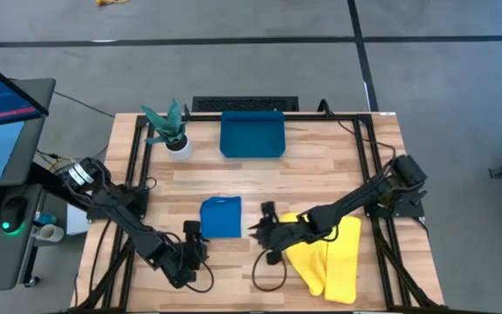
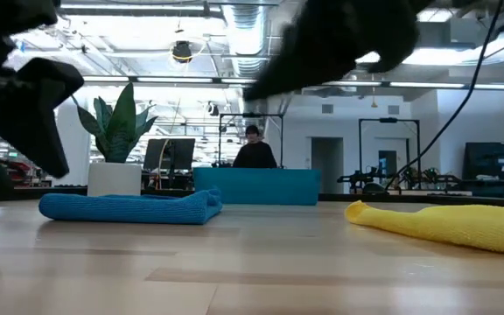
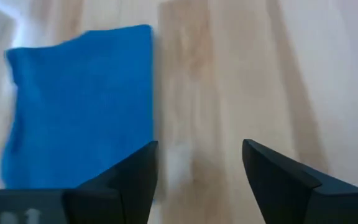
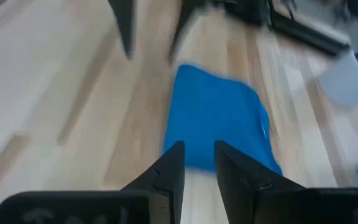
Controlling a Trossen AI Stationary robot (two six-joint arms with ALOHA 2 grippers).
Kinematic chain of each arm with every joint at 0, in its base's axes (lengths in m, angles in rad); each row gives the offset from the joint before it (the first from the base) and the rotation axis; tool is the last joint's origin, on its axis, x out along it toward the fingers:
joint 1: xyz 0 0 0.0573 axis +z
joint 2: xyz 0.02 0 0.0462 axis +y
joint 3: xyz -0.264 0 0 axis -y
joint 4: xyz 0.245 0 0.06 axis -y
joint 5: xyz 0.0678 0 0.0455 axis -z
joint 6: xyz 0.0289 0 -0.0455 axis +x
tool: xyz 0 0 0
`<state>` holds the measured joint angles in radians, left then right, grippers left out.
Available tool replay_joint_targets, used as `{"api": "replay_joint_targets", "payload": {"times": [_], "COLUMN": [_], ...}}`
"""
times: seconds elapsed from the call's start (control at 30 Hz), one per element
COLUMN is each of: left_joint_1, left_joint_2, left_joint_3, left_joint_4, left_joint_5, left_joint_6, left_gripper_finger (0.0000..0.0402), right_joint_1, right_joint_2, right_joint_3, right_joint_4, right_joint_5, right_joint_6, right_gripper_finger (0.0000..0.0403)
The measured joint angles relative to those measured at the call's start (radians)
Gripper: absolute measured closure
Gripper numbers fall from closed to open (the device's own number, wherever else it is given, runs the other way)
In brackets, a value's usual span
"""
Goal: Roll microfiber towels into tight, uniform cylinder then place into a basket
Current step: Roll the blue microfiber towel
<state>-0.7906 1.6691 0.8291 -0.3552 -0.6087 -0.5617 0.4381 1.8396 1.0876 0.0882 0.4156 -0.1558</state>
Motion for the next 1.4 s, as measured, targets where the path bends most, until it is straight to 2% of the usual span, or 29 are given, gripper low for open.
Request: {"api": "replay_joint_targets", "payload": {"times": [0.2,0.43,0.93,1.4], "left_joint_1": [0.005,0.012,0.068,0.077], "left_joint_2": [0.019,0.020,0.020,0.015], "left_joint_3": [0.000,0.000,-0.017,-0.133], "left_joint_4": [0.009,-0.065,-0.065,0.056], "left_joint_5": [-0.046,-0.048,-0.041,-0.043], "left_joint_6": [0.000,-0.023,-0.027,-0.132], "left_gripper_finger": [0.0190,0.0206,0.0212,0.0212], "right_joint_1": [-0.004,-0.018,-0.086,-0.134], "right_joint_2": [0.128,0.240,0.264,0.261], "right_joint_3": [0.009,0.116,0.138,0.140], "right_joint_4": [0.082,0.107,0.070,0.059], "right_joint_5": [0.001,-0.006,-0.200,-0.257], "right_joint_6": [-0.089,-0.127,-0.077,-0.031], "right_gripper_finger": [0.0295,0.0294,0.0227,0.0227]}}
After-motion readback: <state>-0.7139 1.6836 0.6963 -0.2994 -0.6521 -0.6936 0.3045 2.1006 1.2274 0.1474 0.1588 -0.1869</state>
